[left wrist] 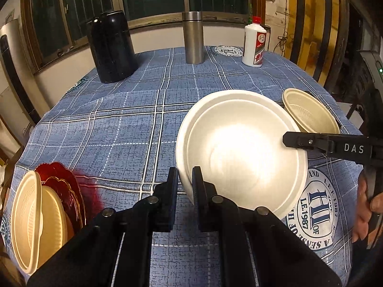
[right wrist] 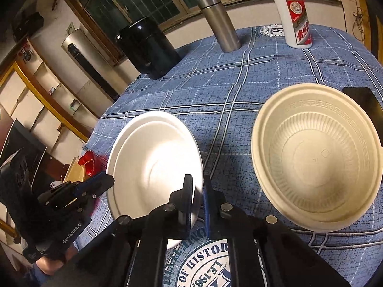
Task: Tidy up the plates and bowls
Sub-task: 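Carry the white bowl with the left tool over the plate stack, then lower the white bowl into the beige bowl and open the left tool, then reach the left tool to the small tabbed beige bowl and grasp its rim, then lift the small beige bowl with the left tool and carry it toward the stack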
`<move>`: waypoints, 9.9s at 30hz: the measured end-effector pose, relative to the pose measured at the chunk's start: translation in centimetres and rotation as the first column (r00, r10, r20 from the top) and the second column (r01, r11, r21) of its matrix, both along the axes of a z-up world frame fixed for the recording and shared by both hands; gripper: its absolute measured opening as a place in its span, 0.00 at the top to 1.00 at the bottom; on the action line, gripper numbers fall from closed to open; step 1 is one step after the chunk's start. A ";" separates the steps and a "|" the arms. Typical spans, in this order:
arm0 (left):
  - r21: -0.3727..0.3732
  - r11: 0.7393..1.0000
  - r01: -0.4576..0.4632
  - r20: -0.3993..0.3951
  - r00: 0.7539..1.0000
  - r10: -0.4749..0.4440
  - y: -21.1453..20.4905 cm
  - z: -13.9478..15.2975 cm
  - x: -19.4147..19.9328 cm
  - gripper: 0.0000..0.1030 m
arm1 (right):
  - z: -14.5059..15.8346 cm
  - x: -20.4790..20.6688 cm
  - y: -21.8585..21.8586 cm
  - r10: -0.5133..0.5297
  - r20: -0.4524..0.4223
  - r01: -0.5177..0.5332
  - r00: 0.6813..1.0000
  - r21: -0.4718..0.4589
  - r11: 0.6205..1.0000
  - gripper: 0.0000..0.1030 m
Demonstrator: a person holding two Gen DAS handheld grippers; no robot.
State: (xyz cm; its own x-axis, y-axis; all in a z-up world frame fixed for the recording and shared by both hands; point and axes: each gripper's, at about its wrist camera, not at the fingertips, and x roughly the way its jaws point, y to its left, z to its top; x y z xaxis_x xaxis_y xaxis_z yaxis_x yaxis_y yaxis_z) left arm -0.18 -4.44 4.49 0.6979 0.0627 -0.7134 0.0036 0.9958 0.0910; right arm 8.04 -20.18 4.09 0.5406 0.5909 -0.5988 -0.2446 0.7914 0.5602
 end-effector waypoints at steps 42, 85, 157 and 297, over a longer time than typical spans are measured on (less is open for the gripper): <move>-0.043 0.997 -0.066 0.237 0.969 0.075 7.3 5.1 -7.6 0.90 | 8.1 -7.1 7.7 -0.018 0.159 0.020 0.987 -0.012 1.000 0.92; -0.188 0.916 -0.355 0.137 0.914 0.383 24.6 2.9 -12.4 0.90 | 7.5 -4.9 26.4 0.291 -0.005 -0.290 0.957 0.048 0.956 0.74; -0.277 0.932 0.234 -0.178 0.941 -0.289 -11.0 0.9 12.1 0.88 | -5.4 -3.1 -15.9 -0.471 -0.107 0.483 0.876 0.215 0.849 0.91; -0.037 0.994 0.105 0.066 0.993 -0.102 2.4 0.4 -7.1 0.86 | 1.7 -12.3 4.3 -0.158 0.072 0.161 0.985 -0.046 0.986 0.89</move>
